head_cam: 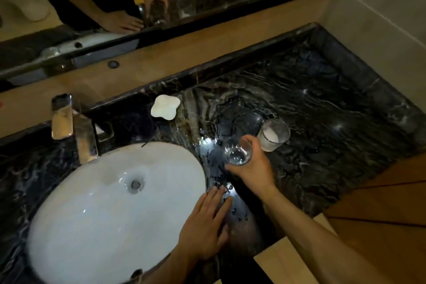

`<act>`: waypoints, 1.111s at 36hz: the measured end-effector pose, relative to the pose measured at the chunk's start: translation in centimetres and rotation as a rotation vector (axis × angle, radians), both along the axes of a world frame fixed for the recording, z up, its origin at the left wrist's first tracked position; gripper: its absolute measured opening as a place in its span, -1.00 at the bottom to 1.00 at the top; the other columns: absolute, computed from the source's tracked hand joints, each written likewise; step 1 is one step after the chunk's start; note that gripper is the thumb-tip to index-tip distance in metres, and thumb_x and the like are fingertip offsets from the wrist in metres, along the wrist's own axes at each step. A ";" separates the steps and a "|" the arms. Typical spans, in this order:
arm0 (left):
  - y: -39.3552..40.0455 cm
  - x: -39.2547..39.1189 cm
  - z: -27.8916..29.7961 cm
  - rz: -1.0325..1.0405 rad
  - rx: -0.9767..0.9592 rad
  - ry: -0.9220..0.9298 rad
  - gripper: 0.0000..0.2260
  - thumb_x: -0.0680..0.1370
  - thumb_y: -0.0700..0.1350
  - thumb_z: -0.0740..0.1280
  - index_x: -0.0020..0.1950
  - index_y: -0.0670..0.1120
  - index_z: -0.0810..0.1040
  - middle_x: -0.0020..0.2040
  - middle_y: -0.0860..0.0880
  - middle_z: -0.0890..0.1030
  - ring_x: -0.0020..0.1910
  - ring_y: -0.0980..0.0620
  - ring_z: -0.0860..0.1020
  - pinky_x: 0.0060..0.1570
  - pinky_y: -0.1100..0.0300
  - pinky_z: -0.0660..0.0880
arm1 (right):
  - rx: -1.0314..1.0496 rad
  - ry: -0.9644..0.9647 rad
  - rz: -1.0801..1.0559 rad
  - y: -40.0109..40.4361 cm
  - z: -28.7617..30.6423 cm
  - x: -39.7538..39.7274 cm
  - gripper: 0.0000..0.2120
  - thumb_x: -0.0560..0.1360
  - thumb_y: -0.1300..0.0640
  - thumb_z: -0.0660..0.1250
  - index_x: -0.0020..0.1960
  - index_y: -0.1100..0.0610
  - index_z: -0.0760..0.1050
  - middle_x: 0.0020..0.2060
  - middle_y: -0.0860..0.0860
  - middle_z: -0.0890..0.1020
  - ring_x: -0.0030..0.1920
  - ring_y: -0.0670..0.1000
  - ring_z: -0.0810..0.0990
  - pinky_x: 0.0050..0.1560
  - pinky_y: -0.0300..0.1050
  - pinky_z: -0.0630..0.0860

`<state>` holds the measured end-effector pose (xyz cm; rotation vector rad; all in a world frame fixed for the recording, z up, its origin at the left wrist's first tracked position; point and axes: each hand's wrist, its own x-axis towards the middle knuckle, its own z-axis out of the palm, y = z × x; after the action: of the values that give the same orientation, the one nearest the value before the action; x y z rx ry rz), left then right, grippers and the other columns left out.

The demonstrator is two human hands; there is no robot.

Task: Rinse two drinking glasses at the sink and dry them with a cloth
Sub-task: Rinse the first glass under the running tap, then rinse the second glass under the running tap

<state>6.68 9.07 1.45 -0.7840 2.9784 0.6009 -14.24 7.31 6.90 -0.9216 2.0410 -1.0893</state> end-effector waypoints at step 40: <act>0.2 -0.1 0.0 0.037 0.000 -0.099 -0.34 0.55 0.13 0.20 0.62 0.00 0.11 0.62 -0.11 0.13 0.60 -0.14 0.06 0.50 -0.06 0.07 | 0.047 0.054 -0.322 1.1 -0.9 -7.6 0.04 0.16 0.11 0.70 0.48 0.06 0.19 0.37 0.16 0.39 0.33 0.16 0.38 0.35 0.14 0.35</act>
<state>6.63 9.31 1.48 -0.8441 2.8810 0.5459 -21.83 8.45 6.05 -0.6169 2.3046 -1.1856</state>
